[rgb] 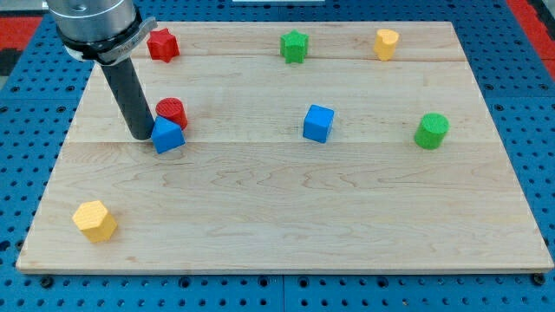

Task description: Push the red circle towards the center left of the board

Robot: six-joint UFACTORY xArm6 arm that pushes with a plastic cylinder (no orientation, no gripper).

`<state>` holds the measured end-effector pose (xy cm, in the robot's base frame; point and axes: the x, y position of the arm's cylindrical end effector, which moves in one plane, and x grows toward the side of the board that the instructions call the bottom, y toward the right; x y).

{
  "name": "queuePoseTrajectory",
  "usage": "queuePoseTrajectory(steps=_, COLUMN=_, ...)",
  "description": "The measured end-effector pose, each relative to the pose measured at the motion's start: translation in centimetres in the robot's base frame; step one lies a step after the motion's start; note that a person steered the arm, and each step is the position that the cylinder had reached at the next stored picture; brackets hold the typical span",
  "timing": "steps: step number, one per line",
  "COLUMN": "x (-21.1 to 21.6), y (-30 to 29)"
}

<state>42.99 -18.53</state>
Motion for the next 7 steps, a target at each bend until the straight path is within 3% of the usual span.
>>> queuePoseTrajectory(steps=1, x=-0.8, y=-0.2)
queuePoseTrajectory(steps=3, x=-1.0, y=12.1)
queuePoseTrajectory(steps=4, x=0.3, y=14.1)
queuePoseTrajectory(steps=7, x=-3.5, y=9.8)
